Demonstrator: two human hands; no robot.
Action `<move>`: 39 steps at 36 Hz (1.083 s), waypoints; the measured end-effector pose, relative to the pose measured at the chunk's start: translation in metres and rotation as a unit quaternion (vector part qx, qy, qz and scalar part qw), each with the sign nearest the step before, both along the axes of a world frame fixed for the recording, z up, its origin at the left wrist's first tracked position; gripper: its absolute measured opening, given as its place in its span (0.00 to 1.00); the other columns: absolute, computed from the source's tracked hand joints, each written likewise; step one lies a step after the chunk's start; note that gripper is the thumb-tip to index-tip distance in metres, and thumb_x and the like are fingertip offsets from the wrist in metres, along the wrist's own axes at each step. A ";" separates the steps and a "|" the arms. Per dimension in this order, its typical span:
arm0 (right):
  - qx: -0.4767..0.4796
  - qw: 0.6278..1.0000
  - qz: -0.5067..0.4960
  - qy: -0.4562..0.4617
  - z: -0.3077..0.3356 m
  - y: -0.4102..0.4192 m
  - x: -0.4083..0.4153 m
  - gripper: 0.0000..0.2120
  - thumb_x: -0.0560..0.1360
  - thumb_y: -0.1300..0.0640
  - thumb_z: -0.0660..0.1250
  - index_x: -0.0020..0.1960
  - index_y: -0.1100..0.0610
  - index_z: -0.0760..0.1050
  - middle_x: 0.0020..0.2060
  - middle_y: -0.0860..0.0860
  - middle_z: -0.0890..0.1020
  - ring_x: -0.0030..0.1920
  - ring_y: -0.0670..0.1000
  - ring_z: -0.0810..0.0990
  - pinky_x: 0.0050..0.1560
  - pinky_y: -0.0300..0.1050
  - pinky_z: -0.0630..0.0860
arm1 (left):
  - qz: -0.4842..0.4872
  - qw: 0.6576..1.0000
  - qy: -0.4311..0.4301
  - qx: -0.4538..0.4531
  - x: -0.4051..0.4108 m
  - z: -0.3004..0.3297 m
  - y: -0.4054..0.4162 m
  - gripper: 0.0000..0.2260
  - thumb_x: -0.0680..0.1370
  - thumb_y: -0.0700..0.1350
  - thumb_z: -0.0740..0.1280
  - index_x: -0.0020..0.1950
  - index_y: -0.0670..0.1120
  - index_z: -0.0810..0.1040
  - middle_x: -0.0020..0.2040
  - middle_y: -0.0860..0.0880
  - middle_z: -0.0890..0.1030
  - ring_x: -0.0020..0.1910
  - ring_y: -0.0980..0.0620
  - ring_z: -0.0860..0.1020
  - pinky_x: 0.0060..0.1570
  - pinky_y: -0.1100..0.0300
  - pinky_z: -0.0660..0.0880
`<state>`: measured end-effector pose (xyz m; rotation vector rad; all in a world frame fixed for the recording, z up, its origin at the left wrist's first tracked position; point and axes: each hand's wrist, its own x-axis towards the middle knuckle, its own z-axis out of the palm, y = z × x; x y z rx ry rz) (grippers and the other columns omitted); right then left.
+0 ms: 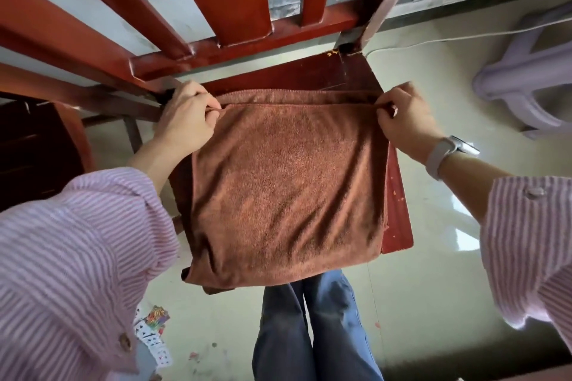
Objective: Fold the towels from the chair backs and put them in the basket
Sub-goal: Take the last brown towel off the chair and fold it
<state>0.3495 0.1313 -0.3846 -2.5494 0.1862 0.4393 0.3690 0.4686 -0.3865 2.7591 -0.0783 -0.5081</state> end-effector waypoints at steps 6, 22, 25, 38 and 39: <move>0.032 0.998 -0.045 -0.003 0.008 -0.002 -0.007 0.08 0.72 0.65 0.62 0.48 0.63 0.78 0.51 0.60 0.76 0.50 0.57 0.75 0.51 0.39 0.67 | 0.028 0.998 -0.047 -0.044 -0.008 0.012 0.001 0.07 0.75 0.40 0.65 0.50 0.42 0.81 0.52 0.44 0.77 0.53 0.45 0.75 0.55 0.57 0.68; 0.108 0.992 -0.062 0.005 0.116 -0.002 -0.067 0.09 0.70 0.69 0.63 0.44 0.61 0.80 0.47 0.51 0.74 0.47 0.49 0.73 0.46 0.26 0.67 | 0.073 0.988 -0.047 -0.126 -0.079 0.115 0.023 0.06 0.71 0.32 0.68 0.44 0.37 0.83 0.47 0.42 0.80 0.47 0.46 0.78 0.49 0.69 0.68; 0.123 0.989 -0.081 0.015 0.143 0.002 -0.088 0.09 0.70 0.69 0.64 0.46 0.61 0.81 0.46 0.50 0.76 0.47 0.49 0.74 0.43 0.27 0.67 | 0.079 0.986 -0.062 -0.134 -0.098 0.148 0.021 0.05 0.71 0.31 0.68 0.44 0.37 0.82 0.46 0.44 0.80 0.47 0.50 0.76 0.50 0.74 0.64; 0.096 0.993 -0.005 -0.063 0.257 0.002 -0.148 0.05 0.74 0.65 0.63 0.49 0.64 0.76 0.44 0.56 0.78 0.41 0.51 0.75 0.47 0.40 0.71 | 0.146 0.973 -0.135 -0.114 -0.162 0.264 0.025 0.05 0.71 0.33 0.69 0.45 0.38 0.83 0.46 0.44 0.81 0.46 0.45 0.79 0.53 0.60 0.69; 0.087 0.994 0.009 -0.070 0.267 0.001 -0.148 0.05 0.75 0.64 0.63 0.50 0.64 0.75 0.44 0.55 0.77 0.41 0.51 0.74 0.45 0.37 0.69 | 0.145 0.973 -0.139 -0.115 -0.163 0.271 0.024 0.05 0.71 0.33 0.69 0.45 0.38 0.83 0.46 0.43 0.81 0.46 0.45 0.79 0.53 0.60 0.69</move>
